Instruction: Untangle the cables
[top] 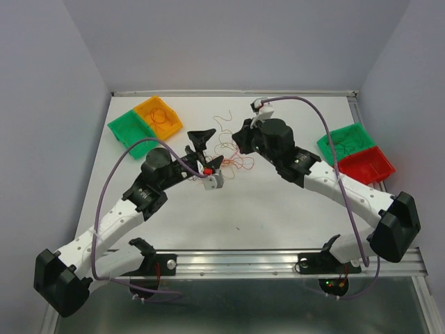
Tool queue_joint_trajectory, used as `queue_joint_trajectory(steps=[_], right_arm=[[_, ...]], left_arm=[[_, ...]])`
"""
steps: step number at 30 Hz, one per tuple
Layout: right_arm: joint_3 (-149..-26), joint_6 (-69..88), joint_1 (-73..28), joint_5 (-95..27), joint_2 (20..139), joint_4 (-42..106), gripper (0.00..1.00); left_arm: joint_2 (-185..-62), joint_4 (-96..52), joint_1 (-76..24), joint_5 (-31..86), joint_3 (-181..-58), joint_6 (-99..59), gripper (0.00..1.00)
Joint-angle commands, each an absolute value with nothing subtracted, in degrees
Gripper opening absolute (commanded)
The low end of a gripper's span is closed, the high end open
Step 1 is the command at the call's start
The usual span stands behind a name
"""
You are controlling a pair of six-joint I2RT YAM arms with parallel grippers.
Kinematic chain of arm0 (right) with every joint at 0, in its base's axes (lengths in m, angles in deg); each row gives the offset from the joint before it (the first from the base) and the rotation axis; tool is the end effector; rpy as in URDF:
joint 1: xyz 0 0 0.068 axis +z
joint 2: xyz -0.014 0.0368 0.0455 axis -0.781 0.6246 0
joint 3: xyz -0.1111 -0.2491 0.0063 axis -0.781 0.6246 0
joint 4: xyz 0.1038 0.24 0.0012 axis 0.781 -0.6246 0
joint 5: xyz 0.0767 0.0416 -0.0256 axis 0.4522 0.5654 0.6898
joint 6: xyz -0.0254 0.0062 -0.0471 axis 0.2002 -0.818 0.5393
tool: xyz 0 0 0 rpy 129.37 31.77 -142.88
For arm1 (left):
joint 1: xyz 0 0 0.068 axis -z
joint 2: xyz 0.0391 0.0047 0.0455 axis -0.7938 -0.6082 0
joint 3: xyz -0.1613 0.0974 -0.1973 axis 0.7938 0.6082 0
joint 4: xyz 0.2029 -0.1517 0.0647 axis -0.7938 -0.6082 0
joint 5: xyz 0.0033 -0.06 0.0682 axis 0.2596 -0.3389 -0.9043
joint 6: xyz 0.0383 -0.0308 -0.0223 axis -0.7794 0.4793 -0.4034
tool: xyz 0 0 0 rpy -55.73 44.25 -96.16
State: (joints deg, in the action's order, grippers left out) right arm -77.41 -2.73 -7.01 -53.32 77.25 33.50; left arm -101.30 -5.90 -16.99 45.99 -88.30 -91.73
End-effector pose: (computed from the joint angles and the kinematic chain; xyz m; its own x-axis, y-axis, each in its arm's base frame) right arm 0.2383 0.2230 0.3503 -0.3271 0.1271 -0.9364 -0.4651 0.8409 0.2766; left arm 0.1682 -0.1399 0.3440 0.8122 0.3708 -0.4503 0.3610 0.2868 0.8874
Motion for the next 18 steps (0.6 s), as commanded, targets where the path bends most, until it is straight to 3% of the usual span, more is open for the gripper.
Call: queue_joint_trajectory(steps=[1, 18], right_arm=[[-82.51, -2.95, -6.52, -48.28, 78.95, 34.74, 0.0], [-83.57, -2.87, -6.44, -42.21, 80.19, 34.74, 0.0]], left_arm=[[-100.66, -0.35, -14.58, 40.9, -88.05, -96.74, 0.99], [-107.69, -1.58, -11.67, 37.92, -87.43, -99.91, 0.99]])
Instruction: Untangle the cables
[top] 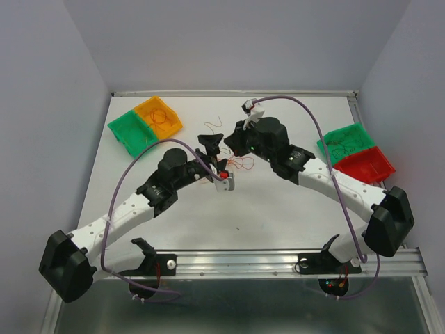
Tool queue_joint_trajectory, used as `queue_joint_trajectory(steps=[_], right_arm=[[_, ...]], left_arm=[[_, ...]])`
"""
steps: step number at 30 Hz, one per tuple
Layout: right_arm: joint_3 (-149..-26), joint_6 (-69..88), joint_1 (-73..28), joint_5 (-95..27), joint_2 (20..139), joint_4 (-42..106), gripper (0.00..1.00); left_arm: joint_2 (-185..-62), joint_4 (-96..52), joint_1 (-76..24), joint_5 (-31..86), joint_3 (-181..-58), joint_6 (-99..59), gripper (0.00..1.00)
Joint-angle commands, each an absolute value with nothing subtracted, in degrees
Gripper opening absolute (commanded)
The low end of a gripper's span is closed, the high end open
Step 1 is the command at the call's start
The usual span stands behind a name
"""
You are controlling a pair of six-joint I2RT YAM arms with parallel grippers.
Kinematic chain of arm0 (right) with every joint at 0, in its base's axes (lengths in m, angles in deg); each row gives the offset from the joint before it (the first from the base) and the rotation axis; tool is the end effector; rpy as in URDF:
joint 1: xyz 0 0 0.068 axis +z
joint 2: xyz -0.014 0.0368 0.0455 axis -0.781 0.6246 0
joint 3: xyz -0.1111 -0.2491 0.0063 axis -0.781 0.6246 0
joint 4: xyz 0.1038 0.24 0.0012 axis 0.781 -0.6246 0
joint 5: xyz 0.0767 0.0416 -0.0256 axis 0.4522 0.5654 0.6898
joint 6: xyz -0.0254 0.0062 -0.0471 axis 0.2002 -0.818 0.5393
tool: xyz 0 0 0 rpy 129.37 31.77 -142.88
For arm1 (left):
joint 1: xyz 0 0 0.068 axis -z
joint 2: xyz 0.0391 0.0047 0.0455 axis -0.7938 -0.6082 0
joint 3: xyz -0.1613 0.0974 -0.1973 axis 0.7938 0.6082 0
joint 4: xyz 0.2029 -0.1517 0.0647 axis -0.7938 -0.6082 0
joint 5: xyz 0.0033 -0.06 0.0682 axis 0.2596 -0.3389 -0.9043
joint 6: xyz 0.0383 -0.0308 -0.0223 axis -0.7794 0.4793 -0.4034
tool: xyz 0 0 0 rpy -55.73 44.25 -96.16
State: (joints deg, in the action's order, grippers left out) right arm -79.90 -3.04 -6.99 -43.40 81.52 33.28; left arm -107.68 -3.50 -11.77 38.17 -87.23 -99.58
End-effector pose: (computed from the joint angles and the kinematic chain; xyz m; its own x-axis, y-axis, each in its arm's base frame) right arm 0.2477 0.2408 0.3418 -0.3968 0.0750 -0.9149 -0.5817 0.7504 0.3138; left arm 0.1772 -0.1682 0.3184 0.8084 0.4604 -0.3667 0.3069 0.2018 0.9301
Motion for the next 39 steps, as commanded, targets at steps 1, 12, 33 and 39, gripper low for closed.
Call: queue_joint_trajectory(steps=[1, 12, 33, 39], right_arm=[[-83.4, -2.96, -6.44, -42.21, 80.1, 34.74, 0.01], [-81.64, -2.78, -6.26, -40.1, 78.26, 34.83, 0.0], [-76.28, -2.78, -6.26, -48.18, 73.07, 35.36, 0.63], [-74.43, -2.69, -6.26, -50.82, 72.37, 36.06, 0.65]], left_arm=[[-108.13, -1.58, -11.67, 37.47, -87.69, -99.65, 0.99], [-113.58, -0.44, -11.76, 31.05, -90.95, -96.48, 0.59], [-107.61, 1.5, -23.51, 41.31, -90.07, -84.54, 0.0], [-104.71, 1.15, -32.41, 39.94, -89.9, -79.52, 0.0]])
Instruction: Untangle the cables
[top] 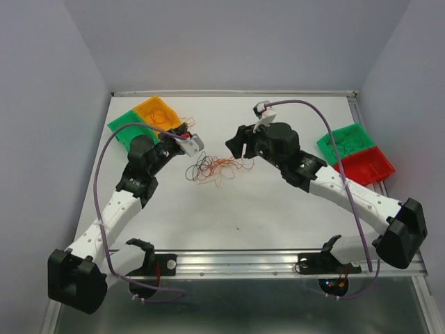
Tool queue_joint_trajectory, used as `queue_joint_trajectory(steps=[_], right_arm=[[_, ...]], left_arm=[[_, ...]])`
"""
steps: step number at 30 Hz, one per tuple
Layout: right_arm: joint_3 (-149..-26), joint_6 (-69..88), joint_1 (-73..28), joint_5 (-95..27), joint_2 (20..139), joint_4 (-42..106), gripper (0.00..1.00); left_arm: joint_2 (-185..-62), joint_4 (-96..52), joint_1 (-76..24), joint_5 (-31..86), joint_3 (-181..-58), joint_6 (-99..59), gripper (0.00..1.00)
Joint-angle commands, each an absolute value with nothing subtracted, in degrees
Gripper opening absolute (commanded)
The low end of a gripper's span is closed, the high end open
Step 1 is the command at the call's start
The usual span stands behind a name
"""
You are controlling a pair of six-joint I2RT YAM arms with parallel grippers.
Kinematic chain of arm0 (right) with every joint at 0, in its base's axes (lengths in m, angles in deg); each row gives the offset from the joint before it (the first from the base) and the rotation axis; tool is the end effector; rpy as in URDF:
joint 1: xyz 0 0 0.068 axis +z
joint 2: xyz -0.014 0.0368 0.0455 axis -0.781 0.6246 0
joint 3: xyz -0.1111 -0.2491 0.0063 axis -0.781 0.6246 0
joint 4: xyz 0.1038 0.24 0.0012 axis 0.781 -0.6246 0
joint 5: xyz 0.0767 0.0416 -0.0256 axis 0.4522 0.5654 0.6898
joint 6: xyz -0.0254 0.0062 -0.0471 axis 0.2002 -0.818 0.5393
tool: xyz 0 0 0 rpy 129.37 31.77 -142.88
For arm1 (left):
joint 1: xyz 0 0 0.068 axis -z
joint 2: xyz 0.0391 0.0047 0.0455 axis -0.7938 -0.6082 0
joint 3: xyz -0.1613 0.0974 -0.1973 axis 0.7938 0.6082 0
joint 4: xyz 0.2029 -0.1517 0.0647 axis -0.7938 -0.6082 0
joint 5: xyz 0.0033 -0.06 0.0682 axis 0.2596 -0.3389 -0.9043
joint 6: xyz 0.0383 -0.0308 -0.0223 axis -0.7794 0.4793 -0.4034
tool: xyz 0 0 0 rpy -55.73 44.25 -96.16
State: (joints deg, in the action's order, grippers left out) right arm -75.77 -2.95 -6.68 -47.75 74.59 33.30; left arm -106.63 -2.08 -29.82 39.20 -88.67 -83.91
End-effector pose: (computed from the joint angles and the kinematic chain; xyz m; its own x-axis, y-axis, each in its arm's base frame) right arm 0.2267 0.2189 0.3535 -0.3455 0.1195 -0.9308 -0.5444 0.7824 0.3025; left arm 0.2168 -0.1040 0.3341 0.5887 0.5599 -0.5830 0.3474 0.4760 0.8079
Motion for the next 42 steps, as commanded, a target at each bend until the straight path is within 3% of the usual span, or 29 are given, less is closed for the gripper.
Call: queue_joint_trajectory(steps=[1, 15, 35, 42], right_arm=[[-74.34, -2.52, -6.26, -51.17, 72.28, 36.15, 0.66], [-71.97, -1.73, -6.35, -53.1, 72.01, 37.73, 0.66], [-69.16, -1.64, -6.26, -54.69, 71.57, 38.96, 0.65], [-68.8, -1.9, -6.26, -55.31, 72.45, 39.14, 0.65]], left_arm=[[-104.71, 1.32, -34.24, 39.41, -89.63, -79.6, 0.0], [-115.07, -1.74, -60.7, 50.45, -98.76, -73.89, 0.0], [-146.09, -15.37, -70.12, 54.7, -121.35, -74.07, 0.0], [-156.9, -32.03, -70.03, 53.04, -133.9, -76.0, 0.0]])
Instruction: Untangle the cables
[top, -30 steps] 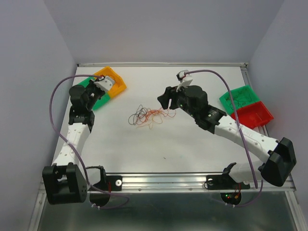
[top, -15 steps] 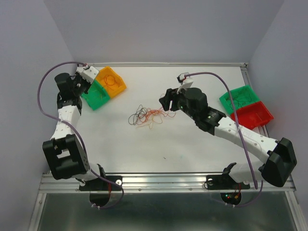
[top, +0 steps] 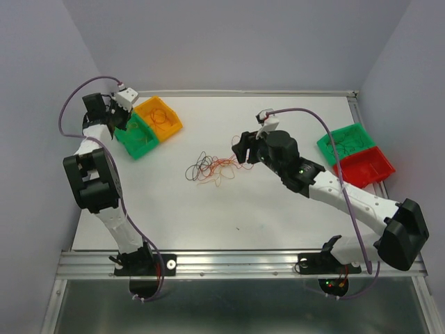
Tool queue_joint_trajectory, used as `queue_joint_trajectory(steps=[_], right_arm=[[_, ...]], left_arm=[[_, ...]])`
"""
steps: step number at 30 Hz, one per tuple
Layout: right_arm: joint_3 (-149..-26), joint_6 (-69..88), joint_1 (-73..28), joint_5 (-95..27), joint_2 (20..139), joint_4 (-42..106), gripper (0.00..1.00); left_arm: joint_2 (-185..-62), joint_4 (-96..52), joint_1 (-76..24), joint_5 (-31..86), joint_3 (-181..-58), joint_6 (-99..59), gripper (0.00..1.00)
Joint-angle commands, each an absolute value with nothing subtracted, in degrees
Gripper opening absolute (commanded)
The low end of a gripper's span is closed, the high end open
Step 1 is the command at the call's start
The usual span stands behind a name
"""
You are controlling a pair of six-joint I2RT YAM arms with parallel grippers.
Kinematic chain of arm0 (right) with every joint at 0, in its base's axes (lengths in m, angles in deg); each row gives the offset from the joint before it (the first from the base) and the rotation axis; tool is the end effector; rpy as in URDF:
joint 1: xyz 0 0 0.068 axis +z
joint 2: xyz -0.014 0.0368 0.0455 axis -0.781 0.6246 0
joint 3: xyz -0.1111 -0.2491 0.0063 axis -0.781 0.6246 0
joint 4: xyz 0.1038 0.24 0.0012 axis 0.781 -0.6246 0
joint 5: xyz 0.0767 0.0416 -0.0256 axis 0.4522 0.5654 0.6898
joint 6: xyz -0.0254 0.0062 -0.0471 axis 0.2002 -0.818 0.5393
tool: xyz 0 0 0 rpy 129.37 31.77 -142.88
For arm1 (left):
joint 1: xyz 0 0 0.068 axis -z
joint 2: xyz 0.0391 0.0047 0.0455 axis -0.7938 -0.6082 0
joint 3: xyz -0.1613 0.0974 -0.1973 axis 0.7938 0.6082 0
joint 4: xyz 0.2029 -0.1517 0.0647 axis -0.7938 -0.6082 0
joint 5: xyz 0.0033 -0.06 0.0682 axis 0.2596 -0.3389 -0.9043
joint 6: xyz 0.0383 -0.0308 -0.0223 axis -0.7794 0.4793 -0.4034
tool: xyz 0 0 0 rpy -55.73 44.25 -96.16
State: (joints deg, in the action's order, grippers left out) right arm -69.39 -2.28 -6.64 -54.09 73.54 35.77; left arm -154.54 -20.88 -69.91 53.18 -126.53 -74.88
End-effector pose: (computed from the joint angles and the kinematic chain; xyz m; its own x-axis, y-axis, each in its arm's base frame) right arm 0.2243 0.2114 0.3237 -0.3444 0.0972 -0.9338 -0.4560 0.8521 0.2569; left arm 0.4202 0.1106 0.2681 -0.1114 0.5609 -0.8204 0.4390 0.7684 0.4658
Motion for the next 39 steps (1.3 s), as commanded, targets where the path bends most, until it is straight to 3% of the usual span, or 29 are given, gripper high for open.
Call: queue_joint_trajectory(steps=[1, 8, 9, 10, 11, 16, 20, 32, 37, 39], right_arm=[[-68.98, -1.81, -6.26, -55.13, 72.71, 39.22, 0.65], [-69.51, -2.34, -6.35, -54.25, 74.47, 39.49, 0.65], [-69.51, -2.34, -6.43, -54.25, 74.56, 39.49, 0.65], [-69.42, -2.43, -6.35, -54.34, 74.65, 39.57, 0.65], [-69.33, -2.52, -6.43, -54.34, 74.74, 39.58, 0.65], [-69.07, -2.43, -6.35, -54.69, 76.67, 39.57, 0.65], [-69.24, -2.34, -6.35, -54.6, 78.51, 39.49, 0.65], [-69.51, -2.08, -6.52, -54.25, 80.45, 39.58, 0.65], [-68.98, -1.99, -6.52, -54.51, 80.36, 39.49, 0.65], [-68.8, -1.99, -6.7, -54.6, 80.36, 39.49, 0.64]], left_arm=[[-158.05, -33.64, -70.03, 52.24, -135.23, -76.0, 0.0], [-161.49, -39.37, -70.12, 48.28, -138.58, -77.14, 0.03], [-161.4, -40.24, -70.03, 48.45, -138.67, -77.49, 0.11], [-161.31, -41.03, -69.95, 48.72, -139.02, -78.54, 0.28], [-161.48, -42.17, -70.03, 48.8, -139.55, -79.16, 0.34], [-158.51, -44.73, -69.95, 48.28, -140.08, -80.22, 0.56], [-154.47, -44.47, -70.03, 48.02, -139.29, -80.13, 0.65], [-147.24, -44.38, -69.42, 45.91, -137.97, -79.61, 0.68], [-148.92, -47.88, -69.07, 48.87, -139.54, -80.92, 0.65], [-149.7, -53.39, -68.72, 51.78, -140.25, -84.95, 0.59]])
